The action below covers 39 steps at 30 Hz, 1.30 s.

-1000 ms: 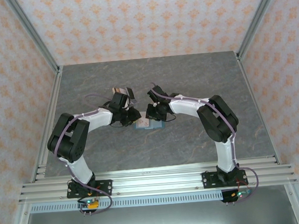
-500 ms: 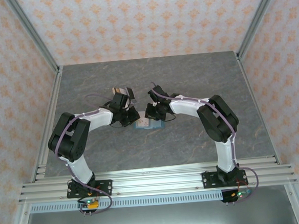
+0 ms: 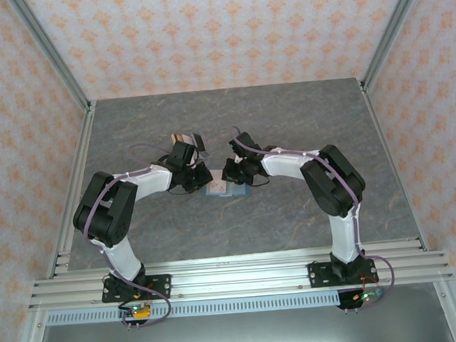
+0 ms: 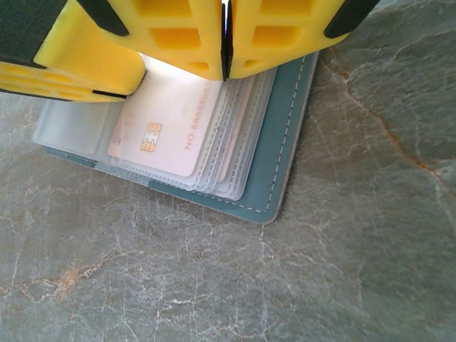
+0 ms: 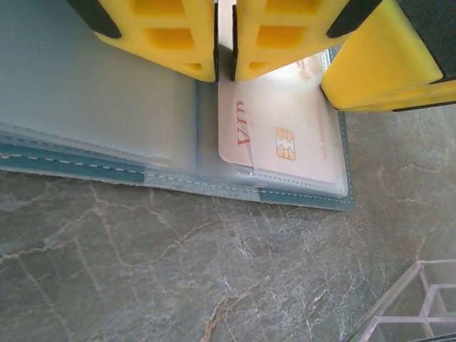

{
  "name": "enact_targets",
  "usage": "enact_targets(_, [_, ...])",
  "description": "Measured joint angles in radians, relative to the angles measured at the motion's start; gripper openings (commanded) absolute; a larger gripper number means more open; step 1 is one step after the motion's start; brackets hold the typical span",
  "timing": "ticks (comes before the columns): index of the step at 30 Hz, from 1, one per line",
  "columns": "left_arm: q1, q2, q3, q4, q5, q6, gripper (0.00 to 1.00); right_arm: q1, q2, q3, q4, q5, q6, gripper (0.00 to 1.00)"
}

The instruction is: Take the credit cards out of the card holder

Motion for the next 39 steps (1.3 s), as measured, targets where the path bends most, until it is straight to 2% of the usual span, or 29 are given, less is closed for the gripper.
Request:
enact_targets(8, [0.000,0.000,0.000,-0.001,-0.005,0.000,0.14,-0.012,-0.027,-0.042,0.053,-0.013,0.007,0.04])
enact_targets(18, [0.000,-0.006,0.001,-0.013,-0.018,0.007,0.15,-0.019,-0.056,-0.084,0.058,0.001,0.007,0.02])
enact_targets(25, [0.000,-0.006,0.001,-0.014,-0.020,0.008,0.14,-0.019,-0.058,-0.092,0.111,-0.034,0.029,0.21])
enact_targets(34, [0.000,-0.006,0.001,-0.014,-0.021,0.007,0.14,-0.019,-0.052,-0.092,0.143,-0.052,0.045,0.26])
enact_targets(39, [0.000,-0.006,0.000,-0.014,-0.021,0.007,0.14,-0.020,-0.036,-0.092,0.143,-0.048,0.048,0.26])
